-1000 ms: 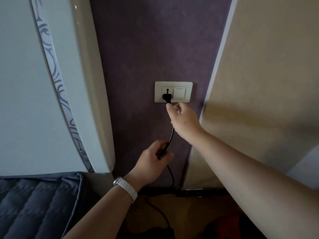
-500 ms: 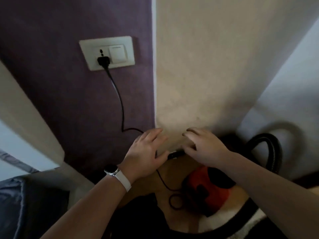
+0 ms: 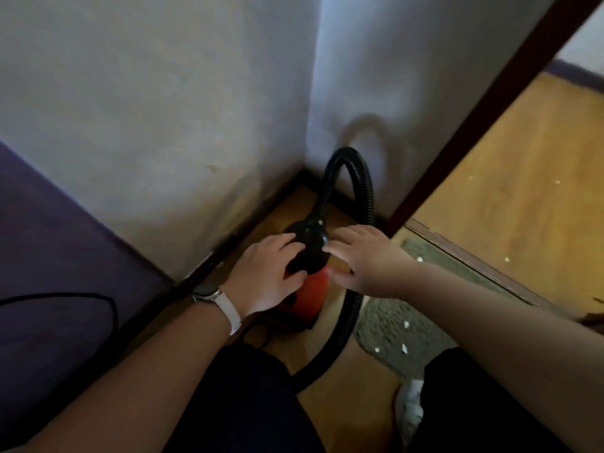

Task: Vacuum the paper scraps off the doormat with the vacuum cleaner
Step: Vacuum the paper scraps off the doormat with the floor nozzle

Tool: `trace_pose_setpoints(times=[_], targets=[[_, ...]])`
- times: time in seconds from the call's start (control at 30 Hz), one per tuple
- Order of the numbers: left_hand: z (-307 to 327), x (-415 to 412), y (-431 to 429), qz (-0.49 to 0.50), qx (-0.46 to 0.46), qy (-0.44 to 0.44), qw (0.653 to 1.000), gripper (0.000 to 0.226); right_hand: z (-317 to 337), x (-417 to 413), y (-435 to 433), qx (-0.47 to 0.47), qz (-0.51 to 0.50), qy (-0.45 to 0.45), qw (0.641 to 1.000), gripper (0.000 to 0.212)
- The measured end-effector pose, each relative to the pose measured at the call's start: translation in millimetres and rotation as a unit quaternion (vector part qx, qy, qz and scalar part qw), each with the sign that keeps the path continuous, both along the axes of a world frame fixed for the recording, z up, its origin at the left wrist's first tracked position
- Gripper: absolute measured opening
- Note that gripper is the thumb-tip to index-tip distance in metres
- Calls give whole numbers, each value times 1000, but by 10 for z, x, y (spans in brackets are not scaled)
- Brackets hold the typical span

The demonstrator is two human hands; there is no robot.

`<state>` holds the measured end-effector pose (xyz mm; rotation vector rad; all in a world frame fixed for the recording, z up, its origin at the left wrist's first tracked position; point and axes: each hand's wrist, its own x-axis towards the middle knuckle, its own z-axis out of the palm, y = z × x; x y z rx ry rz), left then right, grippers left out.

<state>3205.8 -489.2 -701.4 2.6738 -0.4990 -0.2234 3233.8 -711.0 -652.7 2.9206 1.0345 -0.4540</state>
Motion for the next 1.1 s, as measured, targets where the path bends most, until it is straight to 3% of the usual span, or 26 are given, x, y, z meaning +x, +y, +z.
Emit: trace_pose_setpoints(times=[0.17, 0.33, 0.5, 0.63, 0.77, 0.9, 1.1], targets=[[-225, -33, -407, -81, 12, 17, 997, 60, -69, -150, -363, -11, -41, 6, 999, 59], [-482, -193, -653, -124, 63, 4, 990, 60, -263, -272, -580, 12, -47, -15, 999, 43], [-806, -313, -948, -26, 35, 97, 994, 73, -621, -283, -704, 18, -48, -6, 999, 49], [-1152, -280, -1169, 96, -30, 214, 972, 90, -925, -349, -854, 71, -40, -15, 997, 47], [-1400, -240, -1407, 108, -109, 287, 946, 65, -1109, -438, -1106, 106, -49, -13, 993, 49], [-1380, -255, -1694, 117, -134, 252, 951, 35, -1181, -581, -1393, 141, -80, -5, 987, 50], [-1063, -242, -1893, 144, -153, 170, 963, 32, -1323, -803, -1836, 170, -137, 4, 976, 53]])
